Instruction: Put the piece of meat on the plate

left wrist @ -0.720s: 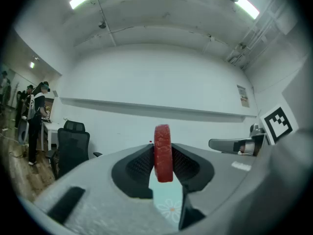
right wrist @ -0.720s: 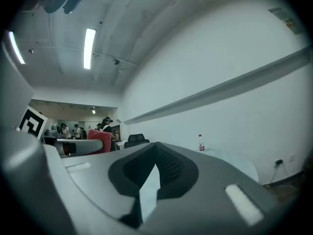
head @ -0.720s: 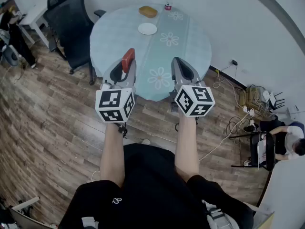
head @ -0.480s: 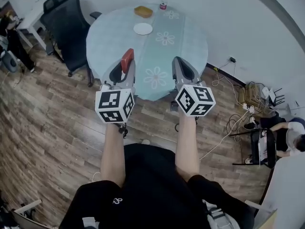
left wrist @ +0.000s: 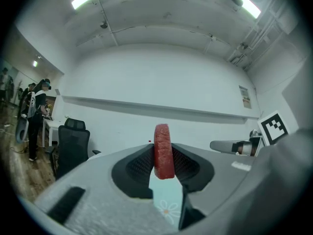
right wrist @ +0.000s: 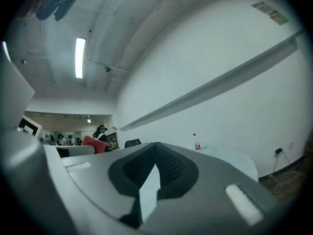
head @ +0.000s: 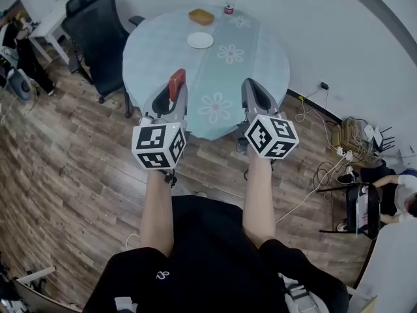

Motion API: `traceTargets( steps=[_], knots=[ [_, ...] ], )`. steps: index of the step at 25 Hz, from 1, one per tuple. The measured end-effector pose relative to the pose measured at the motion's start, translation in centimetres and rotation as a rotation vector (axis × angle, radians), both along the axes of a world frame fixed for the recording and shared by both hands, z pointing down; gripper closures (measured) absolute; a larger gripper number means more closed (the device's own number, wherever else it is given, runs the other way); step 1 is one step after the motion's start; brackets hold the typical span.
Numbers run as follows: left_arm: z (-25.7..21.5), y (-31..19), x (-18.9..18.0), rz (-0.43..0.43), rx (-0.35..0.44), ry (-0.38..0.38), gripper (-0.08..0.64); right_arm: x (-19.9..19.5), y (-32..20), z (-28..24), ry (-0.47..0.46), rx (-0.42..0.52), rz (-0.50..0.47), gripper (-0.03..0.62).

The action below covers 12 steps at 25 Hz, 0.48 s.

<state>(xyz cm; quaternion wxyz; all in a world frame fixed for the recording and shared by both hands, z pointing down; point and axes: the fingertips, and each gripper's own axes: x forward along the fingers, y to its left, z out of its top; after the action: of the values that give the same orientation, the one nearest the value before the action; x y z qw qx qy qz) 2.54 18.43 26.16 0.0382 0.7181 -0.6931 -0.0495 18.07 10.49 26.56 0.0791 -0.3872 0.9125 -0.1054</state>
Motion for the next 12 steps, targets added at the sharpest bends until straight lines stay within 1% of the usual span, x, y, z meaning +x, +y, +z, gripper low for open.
traceTargets(
  steps=[6, 12],
  knots=[
    [0.6, -0.1, -1.9, -0.019, -0.007, 0.032, 0.466, -2.4, -0.2, 0.8, 0.007, -0.009, -0.051, 0.584],
    [1.7, -3.2, -3.1, -0.003, -0.020, 0.055, 0.466, -2.8, -3.1, 2.0, 0.015, -0.029, -0.027, 0.584]
  ],
)
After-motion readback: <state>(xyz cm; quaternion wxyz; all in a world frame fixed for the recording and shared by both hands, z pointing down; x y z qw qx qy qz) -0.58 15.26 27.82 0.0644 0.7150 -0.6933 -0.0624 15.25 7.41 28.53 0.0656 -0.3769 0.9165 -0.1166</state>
